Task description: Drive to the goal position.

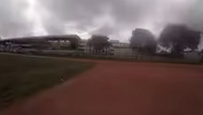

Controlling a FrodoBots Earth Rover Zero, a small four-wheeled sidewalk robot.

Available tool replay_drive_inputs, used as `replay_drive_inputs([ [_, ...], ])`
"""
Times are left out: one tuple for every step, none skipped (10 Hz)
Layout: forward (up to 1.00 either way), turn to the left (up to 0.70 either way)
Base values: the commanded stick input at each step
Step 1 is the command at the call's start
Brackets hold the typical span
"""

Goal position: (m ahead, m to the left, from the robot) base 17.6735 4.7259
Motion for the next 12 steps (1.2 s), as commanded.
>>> replay_drive_inputs([
  [0.7,0.0],
  [0.7,0.0],
  [0.7,0.0],
  [0.7,0.0],
  [0.7,0.0],
  [0.7,0.0],
  [0.7,0.0],
  [0.7,0.0],
  [0.7,0.0],
  [0.7,0.0],
  [0.7,0.0],
  [0.7,0.0],
])
